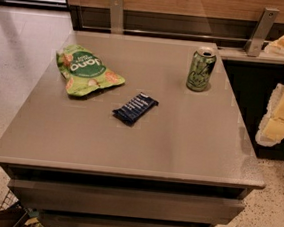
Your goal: Knock green can over
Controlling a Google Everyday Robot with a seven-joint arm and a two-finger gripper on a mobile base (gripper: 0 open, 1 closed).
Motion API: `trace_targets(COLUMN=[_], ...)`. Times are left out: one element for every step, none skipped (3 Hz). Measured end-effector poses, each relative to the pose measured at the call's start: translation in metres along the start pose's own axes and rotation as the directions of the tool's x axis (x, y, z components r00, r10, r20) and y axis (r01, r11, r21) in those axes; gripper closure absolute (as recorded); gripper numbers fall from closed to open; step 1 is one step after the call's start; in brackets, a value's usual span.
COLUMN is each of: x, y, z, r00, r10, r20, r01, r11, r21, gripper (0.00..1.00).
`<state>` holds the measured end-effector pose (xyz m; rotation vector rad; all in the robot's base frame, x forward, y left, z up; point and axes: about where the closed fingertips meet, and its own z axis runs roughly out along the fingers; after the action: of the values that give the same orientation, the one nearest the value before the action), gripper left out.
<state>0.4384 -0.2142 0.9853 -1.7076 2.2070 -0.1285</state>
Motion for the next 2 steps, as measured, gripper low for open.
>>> trace_targets(x=[0.0, -0.002], y=[0.0, -0.014], z=[0.0, 0.011], r00=[1.0, 0.996], r10=[0.0, 0.037], r20=[0.0, 0.076], r01=[0.0, -0.039], r11=[1.0, 0.9989], r21=[0.0, 0.027], gripper=[0.0, 0.0])
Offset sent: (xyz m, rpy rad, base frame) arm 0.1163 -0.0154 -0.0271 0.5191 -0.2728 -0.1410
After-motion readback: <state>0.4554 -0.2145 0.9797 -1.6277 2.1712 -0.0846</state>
